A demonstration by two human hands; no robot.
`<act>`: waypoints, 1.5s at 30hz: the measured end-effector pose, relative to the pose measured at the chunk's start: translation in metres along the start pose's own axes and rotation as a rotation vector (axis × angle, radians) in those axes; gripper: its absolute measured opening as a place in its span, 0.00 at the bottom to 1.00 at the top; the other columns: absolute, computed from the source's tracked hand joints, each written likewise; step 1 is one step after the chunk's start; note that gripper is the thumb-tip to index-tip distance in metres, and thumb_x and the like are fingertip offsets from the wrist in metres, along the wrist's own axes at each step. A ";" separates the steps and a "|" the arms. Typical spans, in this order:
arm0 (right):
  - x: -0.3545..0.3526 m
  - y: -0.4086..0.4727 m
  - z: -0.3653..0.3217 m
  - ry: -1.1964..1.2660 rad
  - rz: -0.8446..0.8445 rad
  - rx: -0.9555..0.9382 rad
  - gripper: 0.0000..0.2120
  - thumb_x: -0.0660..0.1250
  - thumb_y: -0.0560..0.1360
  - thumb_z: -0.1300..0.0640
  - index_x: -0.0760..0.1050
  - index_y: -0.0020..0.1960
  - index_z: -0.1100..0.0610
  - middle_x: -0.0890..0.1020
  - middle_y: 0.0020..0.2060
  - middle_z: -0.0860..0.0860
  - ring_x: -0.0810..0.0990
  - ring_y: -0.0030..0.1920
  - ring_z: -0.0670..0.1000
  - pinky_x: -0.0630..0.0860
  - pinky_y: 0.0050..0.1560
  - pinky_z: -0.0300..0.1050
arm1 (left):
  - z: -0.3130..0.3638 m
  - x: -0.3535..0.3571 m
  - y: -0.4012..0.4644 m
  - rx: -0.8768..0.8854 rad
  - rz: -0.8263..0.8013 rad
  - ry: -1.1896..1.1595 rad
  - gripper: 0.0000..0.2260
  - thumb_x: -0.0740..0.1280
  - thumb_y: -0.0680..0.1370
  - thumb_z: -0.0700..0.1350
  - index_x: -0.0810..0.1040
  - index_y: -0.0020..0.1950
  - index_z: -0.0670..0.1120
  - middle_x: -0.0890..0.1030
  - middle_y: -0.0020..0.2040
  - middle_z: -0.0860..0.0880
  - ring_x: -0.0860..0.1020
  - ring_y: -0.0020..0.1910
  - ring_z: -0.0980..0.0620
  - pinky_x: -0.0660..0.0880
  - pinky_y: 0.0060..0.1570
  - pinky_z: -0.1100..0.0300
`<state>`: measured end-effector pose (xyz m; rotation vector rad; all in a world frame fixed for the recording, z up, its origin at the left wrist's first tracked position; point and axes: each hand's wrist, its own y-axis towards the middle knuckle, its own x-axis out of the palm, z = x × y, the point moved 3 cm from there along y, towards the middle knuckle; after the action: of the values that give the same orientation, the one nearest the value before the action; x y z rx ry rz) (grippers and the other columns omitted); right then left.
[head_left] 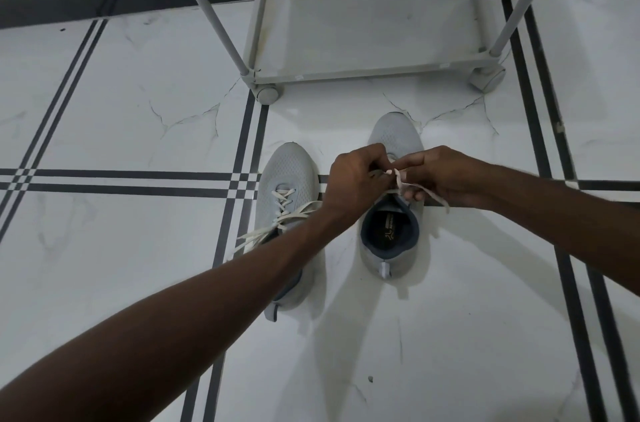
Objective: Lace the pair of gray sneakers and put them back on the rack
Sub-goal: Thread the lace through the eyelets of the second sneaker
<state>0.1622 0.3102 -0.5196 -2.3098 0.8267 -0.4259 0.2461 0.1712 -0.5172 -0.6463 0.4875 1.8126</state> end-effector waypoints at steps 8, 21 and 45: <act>-0.017 -0.011 -0.009 -0.999 0.443 -0.464 0.02 0.73 0.70 0.59 0.83 0.39 0.54 0.80 0.29 0.48 0.76 0.29 0.43 0.67 0.33 0.36 | -0.013 -0.007 -0.014 -0.078 0.065 0.008 0.04 0.73 0.68 0.41 0.78 0.36 0.45 0.81 0.37 0.50 0.80 0.37 0.50 0.78 0.40 0.51; -0.019 -0.011 0.028 -1.730 0.333 -0.689 0.09 0.57 0.66 0.65 0.73 0.42 0.57 0.76 0.27 0.54 0.74 0.27 0.58 0.57 0.29 0.44 | -0.017 -0.016 -0.038 0.311 -0.284 0.791 0.15 0.55 0.74 0.38 0.79 0.53 0.47 0.84 0.45 0.46 0.82 0.43 0.41 0.64 0.34 0.56; 0.012 -0.013 0.033 -1.500 0.349 -0.825 0.19 0.63 0.73 0.59 0.72 0.64 0.62 0.78 0.57 0.58 0.75 0.55 0.60 0.74 0.53 0.53 | 0.018 -0.001 -0.054 0.225 -0.133 0.674 0.21 0.61 0.79 0.54 0.74 0.64 0.41 0.79 0.55 0.42 0.75 0.54 0.42 0.72 0.53 0.48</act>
<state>0.1932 0.3249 -0.5343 -2.1594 0.5390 1.8631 0.2943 0.1986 -0.5038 -1.1021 1.0510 1.3584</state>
